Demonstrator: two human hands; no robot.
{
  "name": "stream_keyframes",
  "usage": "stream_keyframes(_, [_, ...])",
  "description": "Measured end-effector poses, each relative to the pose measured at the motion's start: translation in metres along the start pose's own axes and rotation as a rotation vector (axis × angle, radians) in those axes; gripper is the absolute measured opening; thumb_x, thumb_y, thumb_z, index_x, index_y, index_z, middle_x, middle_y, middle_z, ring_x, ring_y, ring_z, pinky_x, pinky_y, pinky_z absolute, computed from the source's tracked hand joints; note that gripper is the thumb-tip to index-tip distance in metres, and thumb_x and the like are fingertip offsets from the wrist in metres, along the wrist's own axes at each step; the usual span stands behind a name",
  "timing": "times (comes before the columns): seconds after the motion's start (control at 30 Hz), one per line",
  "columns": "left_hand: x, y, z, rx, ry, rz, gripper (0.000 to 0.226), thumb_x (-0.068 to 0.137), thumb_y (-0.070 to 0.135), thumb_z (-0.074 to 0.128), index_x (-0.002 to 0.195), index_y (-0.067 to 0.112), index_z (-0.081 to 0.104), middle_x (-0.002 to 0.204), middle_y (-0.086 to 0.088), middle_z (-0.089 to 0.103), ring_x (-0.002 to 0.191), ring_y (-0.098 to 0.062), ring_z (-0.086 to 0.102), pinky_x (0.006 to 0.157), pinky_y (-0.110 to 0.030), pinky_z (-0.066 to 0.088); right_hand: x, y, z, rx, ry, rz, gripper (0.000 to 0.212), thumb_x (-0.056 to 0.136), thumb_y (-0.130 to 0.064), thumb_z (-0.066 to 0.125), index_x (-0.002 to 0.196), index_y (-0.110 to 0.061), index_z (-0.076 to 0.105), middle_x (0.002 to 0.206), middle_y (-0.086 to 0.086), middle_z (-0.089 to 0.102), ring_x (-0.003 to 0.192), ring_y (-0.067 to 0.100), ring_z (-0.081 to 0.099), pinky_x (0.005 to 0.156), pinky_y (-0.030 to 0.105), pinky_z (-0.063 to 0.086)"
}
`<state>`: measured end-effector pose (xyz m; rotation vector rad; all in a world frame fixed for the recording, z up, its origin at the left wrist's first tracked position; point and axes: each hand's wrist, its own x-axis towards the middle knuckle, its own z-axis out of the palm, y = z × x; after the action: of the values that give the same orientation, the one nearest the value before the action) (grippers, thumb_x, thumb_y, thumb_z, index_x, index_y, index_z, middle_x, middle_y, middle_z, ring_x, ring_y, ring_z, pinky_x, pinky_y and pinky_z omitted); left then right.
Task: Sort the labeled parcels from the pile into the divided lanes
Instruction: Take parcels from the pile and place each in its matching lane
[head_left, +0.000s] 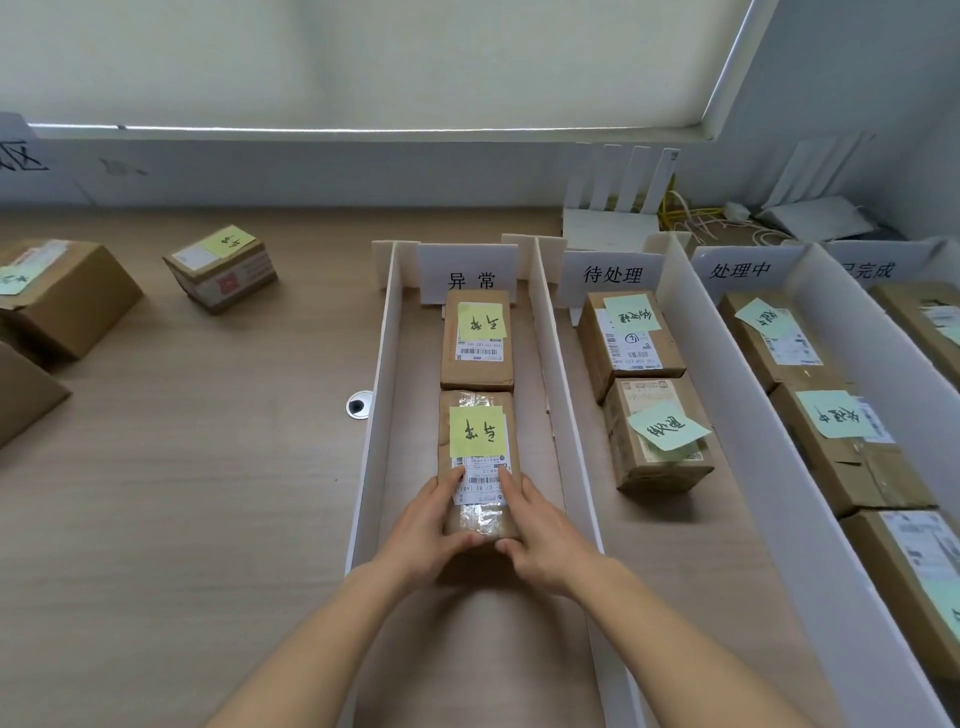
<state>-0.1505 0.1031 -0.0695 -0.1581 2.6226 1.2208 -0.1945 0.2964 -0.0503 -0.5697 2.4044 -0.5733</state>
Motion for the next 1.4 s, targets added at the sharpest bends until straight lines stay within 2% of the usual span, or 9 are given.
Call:
stream_keyframes(0.3, [0.007,0.002,-0.002,-0.012,0.012,-0.023,0.09,0.082,0.028,0.079,0.155,0.023,0.027,0.151,0.007,0.037,0.135,-0.006,0.037,0.108,-0.015,0.026,0.005,-0.001,-0.006,-0.004,-0.009,0.028,0.094,0.099,-0.028,0.06,0.161,-0.031,-0.01,0.17,-0.004,-0.003,0.148,0.031,0.032,0.12,0.044,0.031])
stream_keyframes(0.53, [-0.001,0.017,-0.009,0.083,-0.002,-0.064,0.091,0.085,0.04,0.073,0.156,0.031,0.017,0.145,0.001,0.039,0.134,-0.02,0.042,0.112,-0.033,0.035,-0.003,-0.009,-0.015,-0.056,-0.037,0.063,0.098,0.1,-0.033,0.061,0.16,-0.033,-0.016,0.17,0.003,-0.013,0.148,0.033,0.033,0.119,0.042,0.032])
stream_keyframes(0.6, [-0.006,0.026,-0.015,0.121,0.004,-0.068,0.088,0.089,0.04,0.069,0.157,0.031,0.014,0.153,-0.002,0.032,0.141,-0.023,0.035,0.115,-0.035,0.031,-0.011,-0.014,-0.022,-0.092,-0.055,0.072,0.1,0.099,-0.035,0.062,0.159,-0.035,-0.018,0.169,0.004,-0.016,0.148,0.034,0.033,0.118,0.042,0.034])
stream_keyframes(0.7, [-0.021,0.042,-0.031,0.168,0.026,-0.06,0.081,0.094,0.04,0.063,0.157,0.035,0.013,0.165,-0.001,0.013,0.151,-0.021,0.017,0.118,-0.035,0.021,-0.028,-0.027,-0.038,-0.149,-0.041,0.067,0.094,0.101,-0.039,0.059,0.16,-0.034,-0.014,0.17,0.001,-0.013,0.151,0.03,0.029,0.117,0.043,0.034])
stream_keyframes(0.83, [-0.04,0.071,-0.079,0.242,0.108,-0.008,0.074,0.096,0.044,0.059,0.156,0.043,0.015,0.166,0.007,0.01,0.15,-0.016,0.021,0.117,-0.038,0.028,-0.048,-0.064,-0.078,-0.27,0.038,0.008,0.086,0.102,-0.044,0.053,0.162,-0.028,-0.007,0.171,0.0,-0.004,0.154,0.025,0.018,0.12,0.044,0.03])
stream_keyframes(0.93, [-0.062,0.101,-0.135,0.321,0.206,-0.003,0.074,0.095,0.052,0.057,0.156,0.04,0.018,0.165,0.011,0.012,0.147,-0.014,0.027,0.113,-0.037,0.036,-0.061,-0.111,-0.119,-0.38,0.131,-0.045,0.083,0.101,-0.053,0.05,0.163,-0.028,-0.001,0.171,0.002,0.002,0.153,0.027,0.024,0.119,0.044,0.032])
stream_keyframes(1.07, [-0.11,0.138,-0.226,0.408,0.346,0.006,0.07,0.093,0.06,0.054,0.154,0.043,0.023,0.164,0.008,0.017,0.147,-0.016,0.028,0.111,-0.038,0.038,-0.084,-0.202,-0.172,-0.526,0.246,-0.128,0.083,0.1,-0.062,0.043,0.163,-0.025,0.005,0.17,0.006,0.006,0.155,0.025,0.016,0.125,0.042,0.018])
stream_keyframes(1.23, [-0.211,0.169,-0.363,0.526,0.549,-0.032,0.072,0.091,0.066,0.049,0.154,0.041,0.025,0.163,0.005,0.024,0.146,-0.018,0.031,0.109,-0.035,0.036,-0.126,-0.361,-0.217,-0.597,0.375,-0.261,0.084,0.098,-0.065,0.043,0.163,-0.025,0.007,0.171,0.005,0.006,0.155,0.021,0.016,0.126,0.041,0.014])
stream_keyframes(1.4, [-0.348,0.157,-0.481,0.581,0.687,-0.119,0.073,0.092,0.066,0.049,0.155,0.037,0.025,0.163,0.002,0.025,0.145,-0.021,0.032,0.111,-0.038,0.035,-0.183,-0.531,-0.198,-0.643,0.43,-0.388,0.083,0.098,-0.066,0.044,0.163,-0.029,0.008,0.17,-0.001,0.01,0.154,0.02,0.021,0.125,0.039,0.015])
